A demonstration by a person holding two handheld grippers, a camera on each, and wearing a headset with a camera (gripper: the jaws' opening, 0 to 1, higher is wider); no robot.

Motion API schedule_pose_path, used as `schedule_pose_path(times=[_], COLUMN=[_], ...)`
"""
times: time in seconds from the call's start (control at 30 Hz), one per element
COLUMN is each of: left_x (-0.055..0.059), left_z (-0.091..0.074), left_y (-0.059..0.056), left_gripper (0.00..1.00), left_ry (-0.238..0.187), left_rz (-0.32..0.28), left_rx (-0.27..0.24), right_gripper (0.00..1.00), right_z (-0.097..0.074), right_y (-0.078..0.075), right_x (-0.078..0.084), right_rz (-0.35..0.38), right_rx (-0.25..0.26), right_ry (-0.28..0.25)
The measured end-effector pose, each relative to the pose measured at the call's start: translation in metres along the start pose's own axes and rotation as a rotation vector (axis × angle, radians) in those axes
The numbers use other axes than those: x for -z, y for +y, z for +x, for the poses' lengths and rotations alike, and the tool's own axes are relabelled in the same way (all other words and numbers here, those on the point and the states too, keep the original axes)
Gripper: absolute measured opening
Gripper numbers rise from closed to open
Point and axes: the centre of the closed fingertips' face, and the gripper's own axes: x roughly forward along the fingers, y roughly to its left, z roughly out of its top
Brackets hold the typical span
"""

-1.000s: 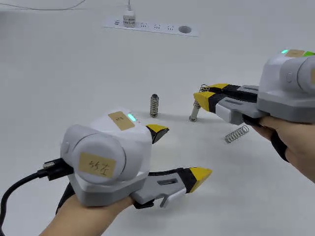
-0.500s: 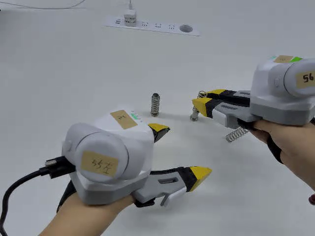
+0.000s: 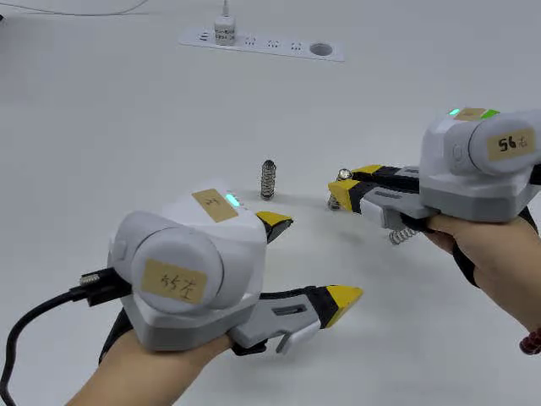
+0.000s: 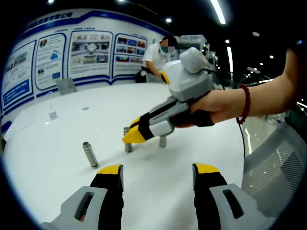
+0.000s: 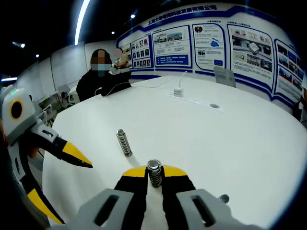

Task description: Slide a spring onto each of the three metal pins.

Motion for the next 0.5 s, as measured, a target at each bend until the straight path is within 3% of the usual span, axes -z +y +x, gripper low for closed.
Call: schedule_pose_path(times=[0.5], left_x=[-0.0001], left_z=[-0.0008], left_y=[0.0003], left_gripper=[0.59], left_ry=[0.001], left_rz=[0.004], left_rx=[-0.005], right_gripper=[0.13], right_z=[0.0011], right_y=[0.0007], right_x=[0.0059], right_rz=[-0.012], right_rx=[-0.002], right_ry=[0.017])
